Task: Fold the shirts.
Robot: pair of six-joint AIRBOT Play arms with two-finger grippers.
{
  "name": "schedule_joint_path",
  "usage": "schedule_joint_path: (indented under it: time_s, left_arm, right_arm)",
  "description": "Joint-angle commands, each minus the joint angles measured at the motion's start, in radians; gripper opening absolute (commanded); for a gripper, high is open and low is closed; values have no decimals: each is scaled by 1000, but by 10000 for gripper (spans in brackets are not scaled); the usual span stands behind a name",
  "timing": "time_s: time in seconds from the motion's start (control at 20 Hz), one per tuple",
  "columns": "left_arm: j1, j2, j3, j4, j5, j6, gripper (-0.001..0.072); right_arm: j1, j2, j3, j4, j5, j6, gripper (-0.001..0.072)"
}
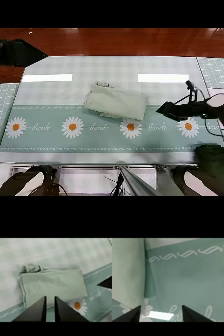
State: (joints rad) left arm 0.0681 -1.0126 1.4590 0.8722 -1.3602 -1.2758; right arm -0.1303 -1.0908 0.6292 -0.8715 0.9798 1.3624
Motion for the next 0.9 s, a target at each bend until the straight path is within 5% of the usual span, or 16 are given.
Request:
schedule_joint_path:
  time_s: [0.0,0.3,0.45,0.55,0.6,0.75,0.85]
  left_arm:
    - [0,-1,0,4,-3,-5,167]
    - [0,-18,0,4,-7,-24,167]
    - [0,-26,0,4,-7,-23,167]
    - [0,-37,-3,4,-6,-23,168]
    - [0,-43,-10,4,-6,-23,167]
    - [0,-69,-41,4,-6,-23,167]
    - [0,-93,-73,3,-2,-23,167]
  right_arm:
    - [99,-14,-106,211,-203,-43,601]
    - [295,-169,-104,553,-435,-129,583]
    - [314,-190,-75,638,-463,-201,298]
    - [298,-189,-26,636,-416,-230,55]
    - [281,-189,10,629,-362,-255,15]
    - [192,-169,174,526,-105,-264,15]
    - [117,-103,298,373,10,-130,15]
